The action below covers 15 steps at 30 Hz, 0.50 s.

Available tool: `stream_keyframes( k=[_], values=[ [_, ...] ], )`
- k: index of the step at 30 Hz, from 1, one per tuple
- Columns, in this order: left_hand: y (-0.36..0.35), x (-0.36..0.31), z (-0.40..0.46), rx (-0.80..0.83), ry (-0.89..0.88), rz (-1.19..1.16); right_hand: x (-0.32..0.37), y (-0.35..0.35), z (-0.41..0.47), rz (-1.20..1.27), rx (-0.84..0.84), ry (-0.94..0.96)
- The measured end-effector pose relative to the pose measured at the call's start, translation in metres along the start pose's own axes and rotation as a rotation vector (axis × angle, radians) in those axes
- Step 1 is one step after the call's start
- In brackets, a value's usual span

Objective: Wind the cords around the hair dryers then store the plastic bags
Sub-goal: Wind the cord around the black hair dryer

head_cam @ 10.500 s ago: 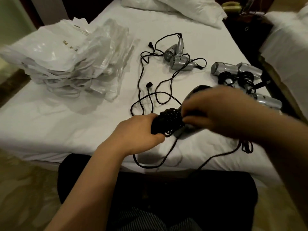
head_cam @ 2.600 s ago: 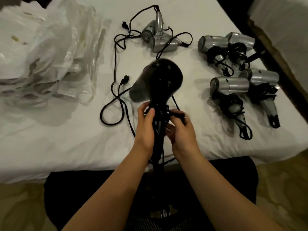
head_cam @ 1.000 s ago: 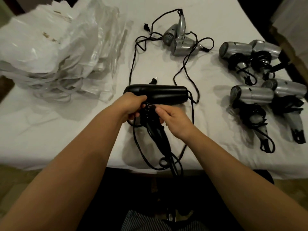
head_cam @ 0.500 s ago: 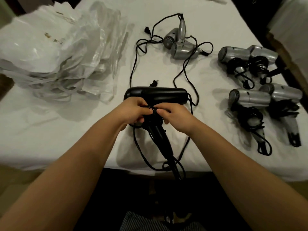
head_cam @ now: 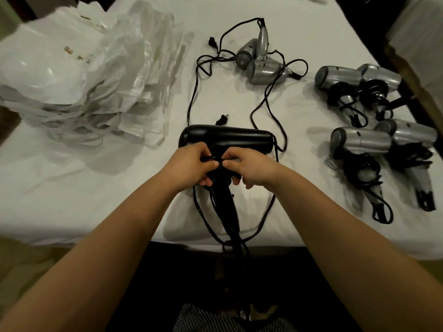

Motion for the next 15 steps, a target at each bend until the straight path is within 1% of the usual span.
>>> stream_keyframes(
  k=[2, 5, 7, 8, 10, 12, 15],
  values=[
    [0.004, 0.002, -0.002, 0.001, 0.001, 0.005, 0.001, -0.001, -0.001, 0.026, -0.077, 0.008],
    [0.006, 0.005, -0.005, 0.046, 0.004, -0.102, 0.002, 0.004, -0.002, 0.05, -0.261, 0.039],
    [0.01, 0.006, -0.005, 0.029, 0.003, -0.129, 0.003, 0.002, -0.002, 0.054, -0.329, 0.059],
    [0.012, 0.006, -0.005, 0.006, -0.003, -0.127, 0.004, 0.0, -0.004, 0.059, -0.332, 0.074],
    [0.016, 0.006, -0.003, -0.034, -0.024, -0.116, 0.006, -0.006, -0.006, 0.084, -0.27, 0.115],
    [0.018, 0.006, -0.003, -0.077, -0.056, -0.082, 0.008, -0.011, -0.009, 0.041, -0.223, 0.147],
    [0.019, 0.003, -0.008, -0.187, -0.104, 0.054, 0.009, -0.01, -0.012, -0.075, -0.31, 0.142]
  ],
)
Point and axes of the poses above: each hand's wrist, its own z-axis towards the middle knuckle, its own y-axis out of the back of the hand, x = y × z, the point moved 7 cm from there along z, towards the middle knuckle
